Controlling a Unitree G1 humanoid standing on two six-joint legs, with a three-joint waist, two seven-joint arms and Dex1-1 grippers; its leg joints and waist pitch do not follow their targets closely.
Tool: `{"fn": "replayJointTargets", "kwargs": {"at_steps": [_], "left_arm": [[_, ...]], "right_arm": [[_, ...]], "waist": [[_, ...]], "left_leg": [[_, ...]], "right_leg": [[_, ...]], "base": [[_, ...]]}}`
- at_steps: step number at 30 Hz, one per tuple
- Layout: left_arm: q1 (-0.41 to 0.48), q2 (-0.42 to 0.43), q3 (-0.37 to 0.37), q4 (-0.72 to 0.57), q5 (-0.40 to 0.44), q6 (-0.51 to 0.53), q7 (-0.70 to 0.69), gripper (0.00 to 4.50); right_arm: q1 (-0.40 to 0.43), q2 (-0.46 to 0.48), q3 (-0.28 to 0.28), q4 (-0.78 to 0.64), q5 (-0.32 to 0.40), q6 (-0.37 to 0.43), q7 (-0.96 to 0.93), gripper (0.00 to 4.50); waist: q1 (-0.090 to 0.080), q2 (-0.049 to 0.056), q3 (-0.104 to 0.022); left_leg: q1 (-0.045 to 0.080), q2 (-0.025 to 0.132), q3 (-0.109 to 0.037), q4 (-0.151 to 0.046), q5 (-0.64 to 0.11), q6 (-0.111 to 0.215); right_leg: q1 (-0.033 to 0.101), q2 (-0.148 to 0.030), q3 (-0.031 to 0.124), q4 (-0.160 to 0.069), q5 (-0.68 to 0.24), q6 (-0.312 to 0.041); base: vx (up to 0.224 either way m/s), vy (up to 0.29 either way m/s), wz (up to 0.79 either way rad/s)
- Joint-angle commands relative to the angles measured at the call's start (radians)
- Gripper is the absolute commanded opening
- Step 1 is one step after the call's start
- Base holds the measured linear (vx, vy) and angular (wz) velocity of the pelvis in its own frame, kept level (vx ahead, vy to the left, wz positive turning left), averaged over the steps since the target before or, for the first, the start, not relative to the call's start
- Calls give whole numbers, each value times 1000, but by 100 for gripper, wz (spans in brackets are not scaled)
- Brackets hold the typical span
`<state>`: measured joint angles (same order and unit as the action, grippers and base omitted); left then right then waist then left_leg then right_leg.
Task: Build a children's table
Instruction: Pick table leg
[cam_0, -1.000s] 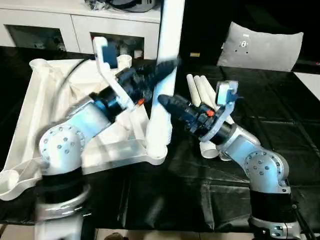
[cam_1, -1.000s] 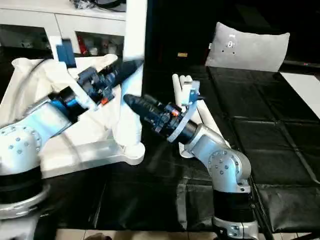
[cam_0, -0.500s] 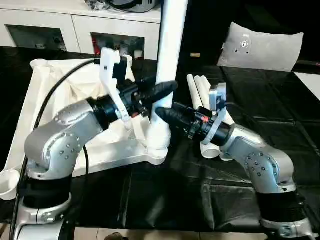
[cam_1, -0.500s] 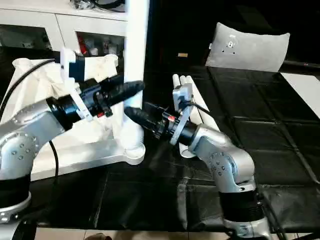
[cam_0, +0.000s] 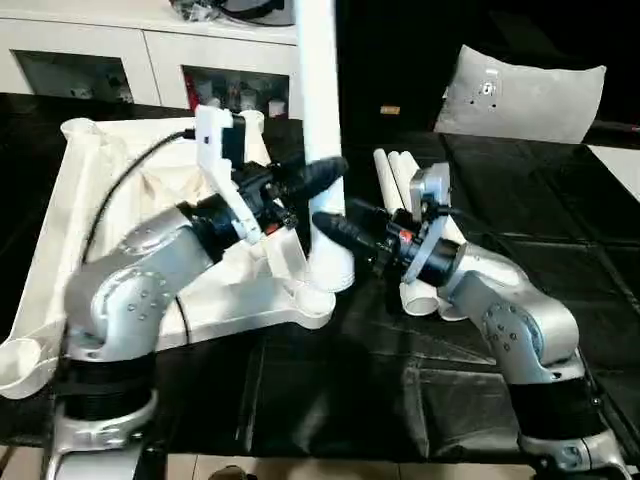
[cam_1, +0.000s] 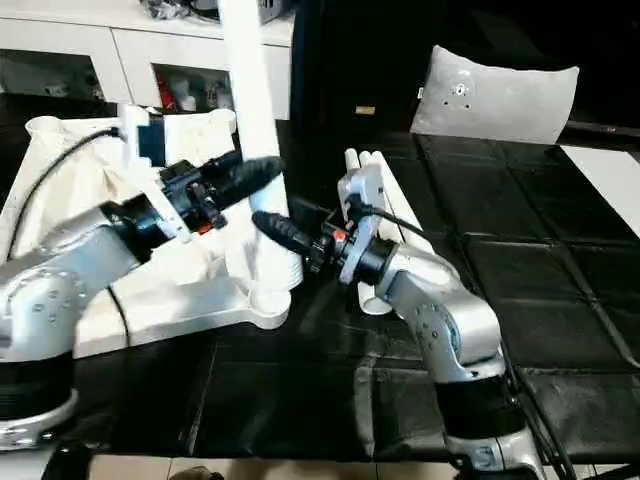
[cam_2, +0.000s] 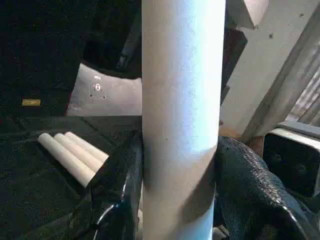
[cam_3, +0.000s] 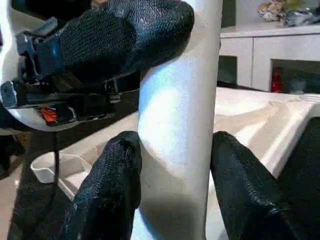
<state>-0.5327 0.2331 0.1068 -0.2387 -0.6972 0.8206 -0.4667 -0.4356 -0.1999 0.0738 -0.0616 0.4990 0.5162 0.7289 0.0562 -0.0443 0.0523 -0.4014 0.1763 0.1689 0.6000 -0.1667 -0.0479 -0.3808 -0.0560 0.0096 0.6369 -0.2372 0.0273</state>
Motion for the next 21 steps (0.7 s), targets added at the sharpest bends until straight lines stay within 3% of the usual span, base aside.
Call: {"fn": "replayJointTargets", "kwargs": {"at_steps": [1,12,15,21], "left_arm": [[-14,-9,2,11,17,-2,48,185],[-33,-29,3,13,29,-14,80,185],[-48,-33,7,20,18,2,93,185],[-59,-38,21,34,-1,38,106,185]], "right_arm": [[-7,-10,7,5,-33,-13,-18,180],[-26,-2,8,28,-59,-29,-53,180],[-33,0,0,35,-46,-21,-52,250],[-44,7,-27,25,3,17,-52,296]], "waist": [[-2,9,-65],[-2,8,-66],[-2,8,-65],[-2,8,-66]], "left_leg": [[33,36,-5,-65,-121,-37],[34,36,-5,-63,-115,-29],[34,36,-5,-63,-115,-30],[33,34,-4,-62,-112,-27]], "right_leg": [[38,-48,18,-66,60,-191],[37,-48,18,-66,61,-193],[37,-48,18,-65,62,-195],[37,-47,18,-65,63,-194]], "base": [[0,0,0],[0,0,0],[0,0,0],[0,0,0]]}}
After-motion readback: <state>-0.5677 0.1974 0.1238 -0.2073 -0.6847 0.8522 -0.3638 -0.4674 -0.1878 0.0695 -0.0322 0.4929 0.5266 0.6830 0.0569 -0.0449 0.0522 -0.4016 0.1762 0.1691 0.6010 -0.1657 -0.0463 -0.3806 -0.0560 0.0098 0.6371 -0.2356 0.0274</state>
